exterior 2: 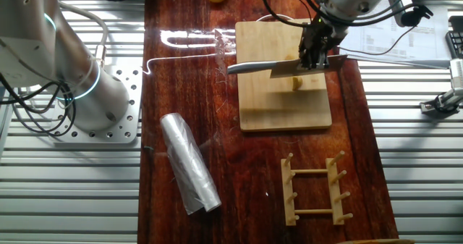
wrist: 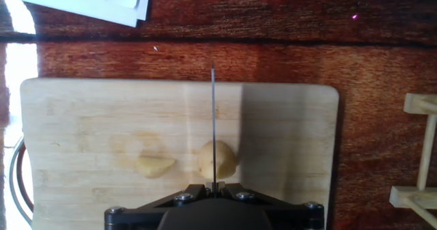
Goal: Chop the potatoes
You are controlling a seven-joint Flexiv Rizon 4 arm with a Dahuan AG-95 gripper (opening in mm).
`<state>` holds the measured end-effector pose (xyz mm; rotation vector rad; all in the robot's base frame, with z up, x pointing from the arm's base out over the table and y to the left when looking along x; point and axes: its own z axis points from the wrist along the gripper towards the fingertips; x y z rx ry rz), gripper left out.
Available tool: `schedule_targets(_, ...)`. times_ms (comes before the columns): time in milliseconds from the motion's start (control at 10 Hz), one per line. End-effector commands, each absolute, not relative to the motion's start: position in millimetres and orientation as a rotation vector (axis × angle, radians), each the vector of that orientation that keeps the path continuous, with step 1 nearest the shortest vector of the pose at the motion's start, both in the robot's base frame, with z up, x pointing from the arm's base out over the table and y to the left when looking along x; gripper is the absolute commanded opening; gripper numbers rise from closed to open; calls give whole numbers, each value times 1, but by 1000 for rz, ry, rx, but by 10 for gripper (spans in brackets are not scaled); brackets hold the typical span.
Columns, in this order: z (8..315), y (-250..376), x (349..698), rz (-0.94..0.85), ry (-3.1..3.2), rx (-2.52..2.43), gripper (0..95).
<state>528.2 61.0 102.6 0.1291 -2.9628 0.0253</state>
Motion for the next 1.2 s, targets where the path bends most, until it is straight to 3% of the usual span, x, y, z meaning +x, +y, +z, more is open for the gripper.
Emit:
schedule_targets(100,103,61,528,23,-2970,120,0)
schedule_targets(1200,99,59,529,24,-2983,111,0)
